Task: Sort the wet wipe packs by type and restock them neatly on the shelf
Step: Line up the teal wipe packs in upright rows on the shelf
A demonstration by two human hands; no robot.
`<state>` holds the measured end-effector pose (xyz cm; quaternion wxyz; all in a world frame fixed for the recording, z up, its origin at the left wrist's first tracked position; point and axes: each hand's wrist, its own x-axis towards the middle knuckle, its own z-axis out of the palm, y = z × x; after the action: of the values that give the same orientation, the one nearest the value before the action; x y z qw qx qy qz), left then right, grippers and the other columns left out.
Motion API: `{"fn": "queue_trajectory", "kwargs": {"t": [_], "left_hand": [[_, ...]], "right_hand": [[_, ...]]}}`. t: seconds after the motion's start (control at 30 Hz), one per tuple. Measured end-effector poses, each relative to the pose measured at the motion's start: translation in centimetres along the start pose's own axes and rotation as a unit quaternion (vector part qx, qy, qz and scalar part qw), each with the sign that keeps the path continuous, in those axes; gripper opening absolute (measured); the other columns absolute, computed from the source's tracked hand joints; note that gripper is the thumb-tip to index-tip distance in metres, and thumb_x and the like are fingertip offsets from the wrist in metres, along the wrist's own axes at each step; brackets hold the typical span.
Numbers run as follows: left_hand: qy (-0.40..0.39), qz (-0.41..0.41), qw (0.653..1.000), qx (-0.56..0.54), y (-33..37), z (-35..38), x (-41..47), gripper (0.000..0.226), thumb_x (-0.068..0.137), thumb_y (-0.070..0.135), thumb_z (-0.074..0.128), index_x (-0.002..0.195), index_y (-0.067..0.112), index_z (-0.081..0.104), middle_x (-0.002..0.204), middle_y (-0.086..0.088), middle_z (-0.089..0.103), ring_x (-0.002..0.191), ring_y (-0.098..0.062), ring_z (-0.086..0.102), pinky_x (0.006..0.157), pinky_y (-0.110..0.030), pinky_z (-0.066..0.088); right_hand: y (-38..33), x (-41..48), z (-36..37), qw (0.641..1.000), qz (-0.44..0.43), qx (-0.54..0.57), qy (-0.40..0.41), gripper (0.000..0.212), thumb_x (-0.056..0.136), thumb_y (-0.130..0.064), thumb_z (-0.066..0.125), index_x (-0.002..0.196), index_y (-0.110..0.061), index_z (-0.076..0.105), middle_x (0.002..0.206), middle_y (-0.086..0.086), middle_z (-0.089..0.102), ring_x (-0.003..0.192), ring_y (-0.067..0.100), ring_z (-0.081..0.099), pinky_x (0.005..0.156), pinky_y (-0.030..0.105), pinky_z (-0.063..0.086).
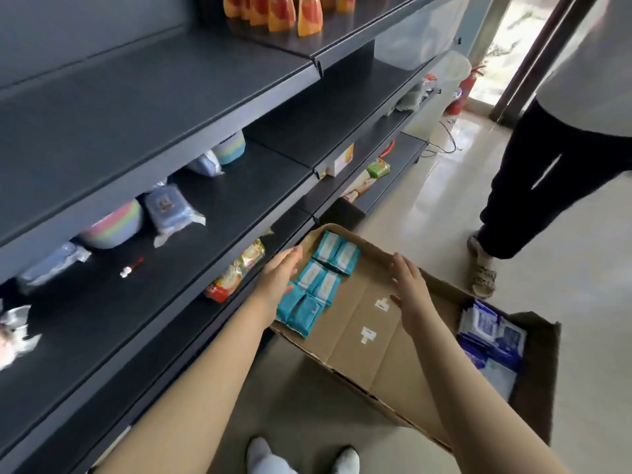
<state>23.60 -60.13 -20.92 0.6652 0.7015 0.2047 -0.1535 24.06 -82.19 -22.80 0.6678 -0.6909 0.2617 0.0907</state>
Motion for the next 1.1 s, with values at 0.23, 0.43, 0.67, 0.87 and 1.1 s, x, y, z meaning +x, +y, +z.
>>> {"fn": "queue_trajectory", "kwargs": {"t": [0.23, 0.43, 0.67, 0.87, 1.1], "left_hand": [[-0.035, -0.048, 0.997, 0.046, -2.4, 3.6, 10.7, 0.028, 0.102, 0.044, 0.043, 0.127, 0.032, 0.05, 0.108, 0.015, 0.059, 0.089, 0.009, 0.052, 0.073, -0.019, 0.041], [-0.037, -0.108, 0.99, 0.082, -7.3, 5.0, 24.9, 0.046, 0.099, 0.048, 0.049, 0.139, 0.027, 0.049, 0.132, 0.005, 0.056, 0.109, -0.006, 0.056, 0.088, -0.026, 0.043], [-0.009, -0.135, 0.985, 0.102, -15.4, 6.6, 39.7, 0.053, 0.099, 0.044, 0.052, 0.147, 0.024, 0.043, 0.146, 0.003, 0.047, 0.132, -0.018, 0.045, 0.103, -0.032, 0.036], [0.008, -0.151, 0.985, 0.08, -20.1, 8.4, 45.9, 0.059, 0.098, 0.043, 0.053, 0.152, 0.025, 0.034, 0.144, 0.007, 0.043, 0.123, -0.015, 0.045, 0.1, -0.033, 0.038], [0.091, -0.112, 0.984, 0.103, -22.7, 9.0, 48.8, 0.056, 0.092, 0.034, 0.065, 0.143, 0.02, 0.045, 0.134, 0.0, 0.053, 0.117, -0.016, 0.054, 0.091, -0.028, 0.044]], "right_hand": [[3.7, 10.0, 0.5, 0.997, 0.068, -0.018, 0.007, 0.057, 0.099, -0.054, 0.044, 0.148, -0.025, 0.039, 0.152, 0.0, 0.043, 0.137, 0.025, 0.041, 0.114, 0.046, 0.036], [8.7, 21.6, 3.5, 0.993, 0.116, -0.028, 0.012, 0.054, 0.099, -0.054, 0.044, 0.145, -0.025, 0.042, 0.148, -0.001, 0.048, 0.134, 0.022, 0.044, 0.109, 0.04, 0.038], [16.9, 35.2, 6.9, 0.987, 0.152, -0.054, 0.009, 0.05, 0.102, -0.048, 0.044, 0.145, -0.024, 0.044, 0.139, -0.001, 0.051, 0.123, 0.016, 0.048, 0.094, 0.031, 0.039], [22.0, 41.8, 8.6, 0.987, 0.159, -0.028, 0.006, 0.061, 0.098, -0.054, 0.048, 0.149, -0.021, 0.041, 0.145, -0.004, 0.049, 0.13, 0.019, 0.049, 0.106, 0.037, 0.042], [25.1, 44.3, 10.0, 0.99, 0.137, 0.009, 0.043, 0.049, 0.09, -0.045, 0.067, 0.13, -0.019, 0.055, 0.121, -0.002, 0.064, 0.11, 0.018, 0.064, 0.093, 0.043, 0.057]]}}
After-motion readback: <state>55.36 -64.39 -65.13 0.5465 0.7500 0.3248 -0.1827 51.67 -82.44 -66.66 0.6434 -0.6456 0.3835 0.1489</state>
